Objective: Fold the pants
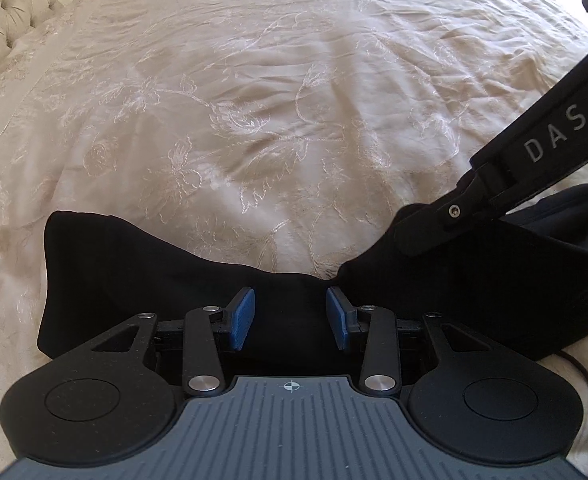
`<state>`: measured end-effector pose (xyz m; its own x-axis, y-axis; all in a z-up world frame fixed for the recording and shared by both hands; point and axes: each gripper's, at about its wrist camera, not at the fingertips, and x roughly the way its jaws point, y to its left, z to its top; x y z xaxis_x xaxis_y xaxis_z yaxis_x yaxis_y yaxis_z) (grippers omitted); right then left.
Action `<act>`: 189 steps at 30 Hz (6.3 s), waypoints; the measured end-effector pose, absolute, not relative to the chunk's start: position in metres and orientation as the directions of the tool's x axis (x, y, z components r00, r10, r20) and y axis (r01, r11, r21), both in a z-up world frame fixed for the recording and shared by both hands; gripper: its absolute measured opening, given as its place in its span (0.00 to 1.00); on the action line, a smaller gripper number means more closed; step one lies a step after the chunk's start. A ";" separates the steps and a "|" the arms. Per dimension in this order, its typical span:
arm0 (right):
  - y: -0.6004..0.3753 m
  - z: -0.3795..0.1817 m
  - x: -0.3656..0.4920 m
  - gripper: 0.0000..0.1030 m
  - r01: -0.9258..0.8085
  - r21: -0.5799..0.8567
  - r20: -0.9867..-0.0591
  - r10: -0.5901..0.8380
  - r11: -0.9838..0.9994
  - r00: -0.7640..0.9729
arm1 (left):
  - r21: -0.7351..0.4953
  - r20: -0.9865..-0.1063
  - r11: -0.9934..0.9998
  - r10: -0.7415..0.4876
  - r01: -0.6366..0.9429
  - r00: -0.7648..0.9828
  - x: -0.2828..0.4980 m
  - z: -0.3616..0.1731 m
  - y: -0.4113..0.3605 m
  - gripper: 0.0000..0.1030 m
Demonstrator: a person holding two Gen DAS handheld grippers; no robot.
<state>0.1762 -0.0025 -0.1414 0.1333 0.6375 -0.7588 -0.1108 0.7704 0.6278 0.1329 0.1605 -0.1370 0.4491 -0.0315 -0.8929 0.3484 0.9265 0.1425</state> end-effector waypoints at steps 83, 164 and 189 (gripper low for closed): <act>-0.025 -0.164 0.051 0.09 0.621 0.269 -0.940 0.062 0.736 0.334 | 0.226 -0.943 0.910 0.116 0.347 0.311 0.196 -0.166 0.287 0.42; -0.382 -0.111 -0.086 0.10 0.559 0.176 -0.881 -0.123 0.810 0.456 | 0.353 -0.866 0.896 0.206 0.267 0.455 0.184 -0.157 0.032 0.44; -0.435 -0.128 -0.087 0.42 0.533 0.188 -0.891 -0.086 0.825 0.446 | 0.298 -0.878 0.863 0.080 0.408 0.473 0.126 -0.117 -0.052 0.44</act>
